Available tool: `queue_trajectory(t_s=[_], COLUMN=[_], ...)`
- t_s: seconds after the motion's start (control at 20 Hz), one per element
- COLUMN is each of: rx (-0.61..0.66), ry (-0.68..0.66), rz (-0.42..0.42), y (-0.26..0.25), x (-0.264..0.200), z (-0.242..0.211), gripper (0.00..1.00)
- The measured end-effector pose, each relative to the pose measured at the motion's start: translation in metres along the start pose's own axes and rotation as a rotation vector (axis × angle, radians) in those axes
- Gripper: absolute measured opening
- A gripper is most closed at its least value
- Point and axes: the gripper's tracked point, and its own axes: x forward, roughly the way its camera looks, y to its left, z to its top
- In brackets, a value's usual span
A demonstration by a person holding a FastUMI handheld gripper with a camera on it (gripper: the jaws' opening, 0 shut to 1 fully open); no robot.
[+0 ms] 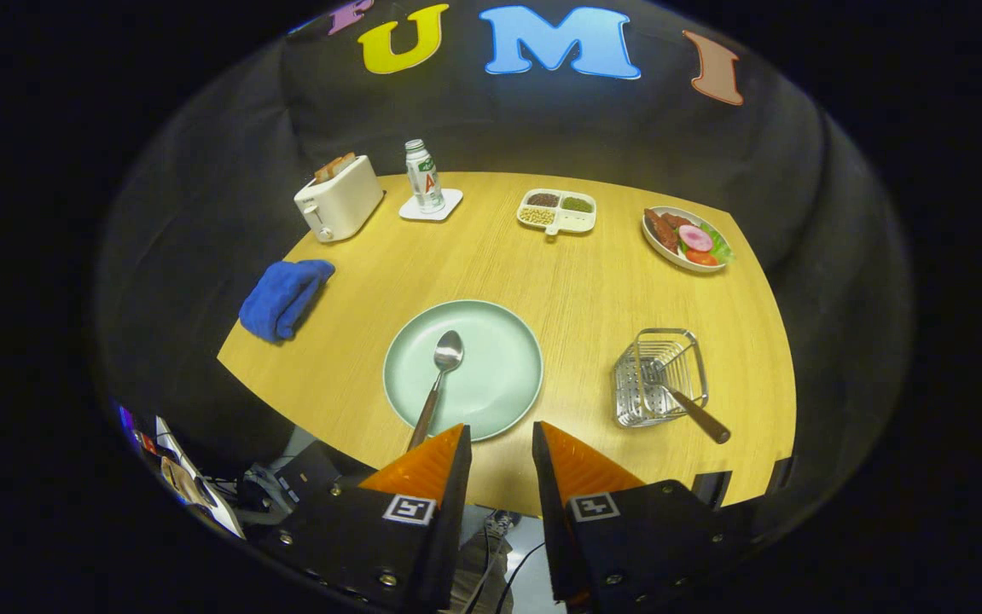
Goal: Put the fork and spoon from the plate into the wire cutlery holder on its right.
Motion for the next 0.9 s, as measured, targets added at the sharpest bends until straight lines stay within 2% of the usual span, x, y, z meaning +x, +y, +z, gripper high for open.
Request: queue_trajectory(t_s=[0.35,0.9], rx=[-0.024,0.039], ry=[0.083,0.176], rz=[0.049,0.050], y=[0.051,0.066], x=[0.034,0.077], z=[-0.034,-0.059], gripper=[0.44,0.44])
